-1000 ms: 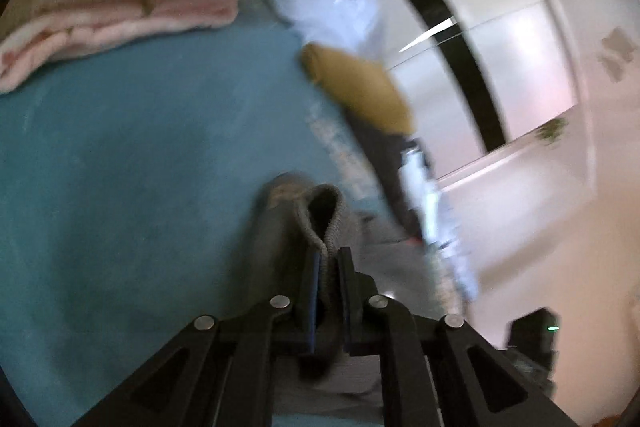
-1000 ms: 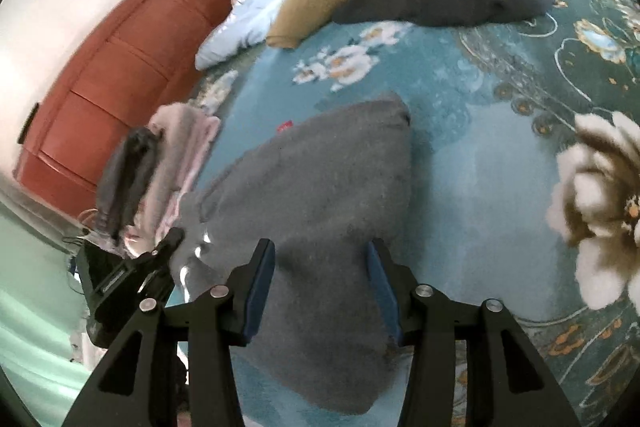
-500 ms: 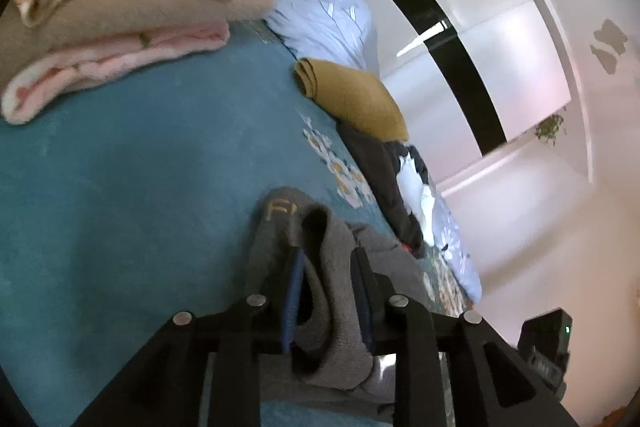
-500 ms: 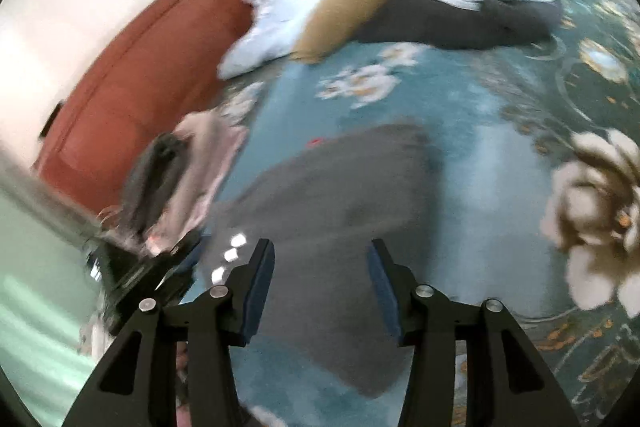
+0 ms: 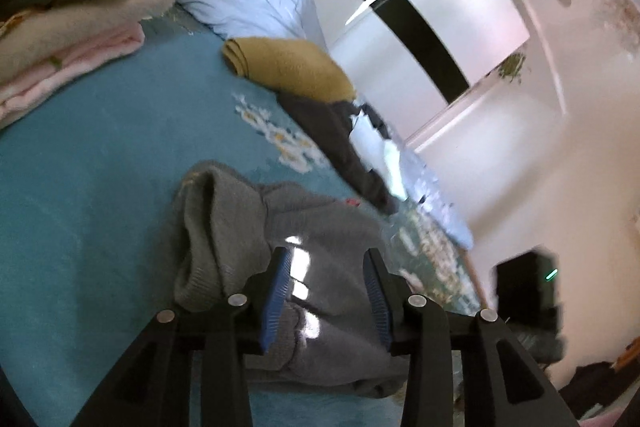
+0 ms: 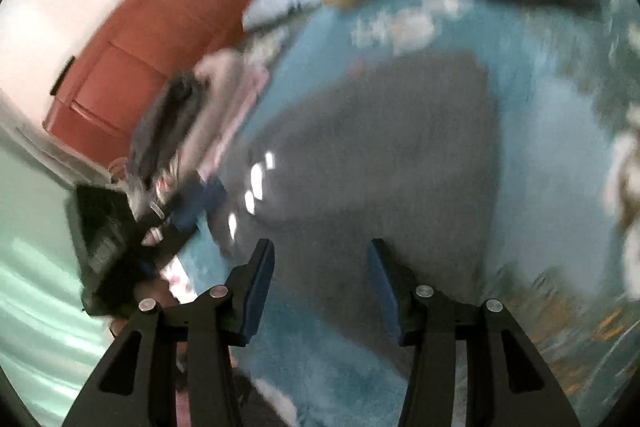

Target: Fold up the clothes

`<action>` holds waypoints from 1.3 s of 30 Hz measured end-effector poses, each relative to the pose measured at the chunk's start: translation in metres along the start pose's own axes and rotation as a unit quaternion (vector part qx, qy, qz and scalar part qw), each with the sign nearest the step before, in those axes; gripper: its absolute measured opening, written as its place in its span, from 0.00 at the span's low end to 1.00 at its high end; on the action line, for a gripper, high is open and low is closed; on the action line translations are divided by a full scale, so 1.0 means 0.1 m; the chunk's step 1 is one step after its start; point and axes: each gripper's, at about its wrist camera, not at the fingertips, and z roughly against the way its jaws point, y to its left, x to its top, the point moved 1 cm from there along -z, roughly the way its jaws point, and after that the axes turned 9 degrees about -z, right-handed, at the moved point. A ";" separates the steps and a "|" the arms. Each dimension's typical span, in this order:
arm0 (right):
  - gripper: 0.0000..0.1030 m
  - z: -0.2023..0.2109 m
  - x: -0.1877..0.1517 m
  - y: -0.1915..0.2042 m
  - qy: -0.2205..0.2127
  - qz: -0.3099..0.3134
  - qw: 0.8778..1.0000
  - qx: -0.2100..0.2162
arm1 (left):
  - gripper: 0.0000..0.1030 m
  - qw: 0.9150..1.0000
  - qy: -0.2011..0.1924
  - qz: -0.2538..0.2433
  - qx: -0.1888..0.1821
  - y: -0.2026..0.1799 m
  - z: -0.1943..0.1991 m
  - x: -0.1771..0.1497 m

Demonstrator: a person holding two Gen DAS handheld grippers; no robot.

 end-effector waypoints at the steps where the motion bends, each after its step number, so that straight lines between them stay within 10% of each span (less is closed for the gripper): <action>1: 0.48 0.07 0.07 0.00 -0.019 0.003 1.000 -0.005 | 0.40 1.000 0.003 0.002 0.004 0.02 -0.01 -0.02; 9: 0.48 -0.22 0.25 -0.52 -0.014 -0.087 0.996 -0.025 | 0.40 0.999 0.021 0.038 0.011 0.24 -0.12 -0.12; 20: 0.54 0.21 0.28 -0.56 -0.056 -0.077 0.995 -0.008 | 0.56 0.994 -0.059 0.091 0.027 0.62 0.41 -0.01; 27: 0.63 0.13 0.11 -1.06 -0.025 -0.186 0.981 0.044 | 0.69 0.983 0.011 0.183 0.014 1.10 0.07 -0.16; 39: 0.72 -0.16 0.11 -1.01 0.002 -0.186 0.979 0.084 | 0.87 0.988 0.066 0.127 -0.063 0.88 -0.30 -0.10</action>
